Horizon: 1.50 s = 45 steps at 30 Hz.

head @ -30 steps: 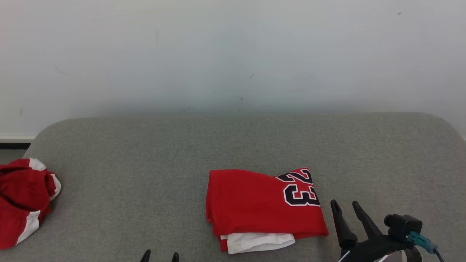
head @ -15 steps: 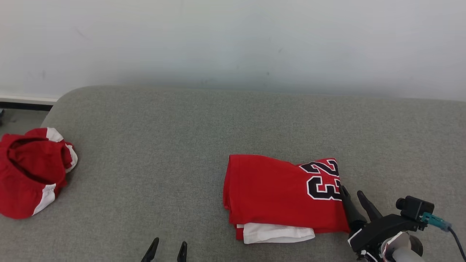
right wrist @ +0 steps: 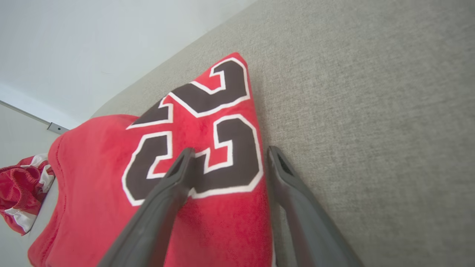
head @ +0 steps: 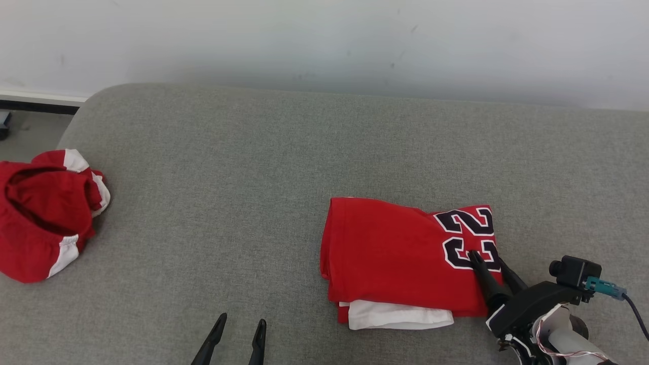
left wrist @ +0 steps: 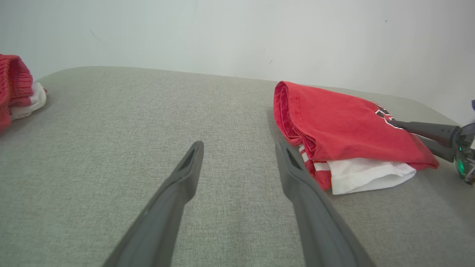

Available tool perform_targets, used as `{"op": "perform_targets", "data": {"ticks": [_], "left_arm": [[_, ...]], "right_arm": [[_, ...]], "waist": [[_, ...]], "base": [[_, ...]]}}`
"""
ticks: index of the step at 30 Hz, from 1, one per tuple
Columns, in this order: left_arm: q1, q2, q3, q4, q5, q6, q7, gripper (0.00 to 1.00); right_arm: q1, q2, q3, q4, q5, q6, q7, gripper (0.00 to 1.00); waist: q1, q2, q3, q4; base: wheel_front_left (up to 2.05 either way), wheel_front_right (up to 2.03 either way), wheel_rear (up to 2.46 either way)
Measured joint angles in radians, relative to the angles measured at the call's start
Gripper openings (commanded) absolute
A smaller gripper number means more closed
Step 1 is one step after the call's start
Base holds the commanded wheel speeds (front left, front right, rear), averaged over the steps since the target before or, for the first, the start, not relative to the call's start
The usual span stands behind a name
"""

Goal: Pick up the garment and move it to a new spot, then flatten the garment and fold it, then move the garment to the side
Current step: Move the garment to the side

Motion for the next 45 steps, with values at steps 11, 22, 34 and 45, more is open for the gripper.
{"op": "perform_targets", "data": {"ticks": [11,22,34,45], "left_arm": [[-0.015,0.0,-0.006,0.009,-0.001,0.002,0.0,1.0],[-0.009,0.0,0.01,0.009,0.015,-0.007,0.0,1.0],[-0.009,0.0,0.035,0.004,0.039,-0.026,0.0,1.0],[-0.019,0.002,0.046,0.006,0.059,-0.044,0.0,1.0]], "right_arm": [[-0.032,-0.032,0.106,-0.005,0.093,0.0,-0.006,0.0],[-0.048,-0.053,0.059,-0.028,0.013,0.0,-0.011,0.0],[-0.035,-0.048,-0.023,-0.066,-0.108,0.0,-0.011,0.0],[-0.003,-0.016,-0.071,-0.088,-0.164,0.0,-0.012,0.0]], "waist": [[-0.0002,0.0,0.003,-0.004],[-0.0002,0.0,-0.011,-0.059],[-0.0003,0.0,-0.008,-0.218],[-0.0002,-0.0001,0.007,-0.393]], "base": [[0.0,0.0,0.0],[0.0,0.0,0.0],[0.0,0.0,0.0],[0.0,0.0,0.0]]}}
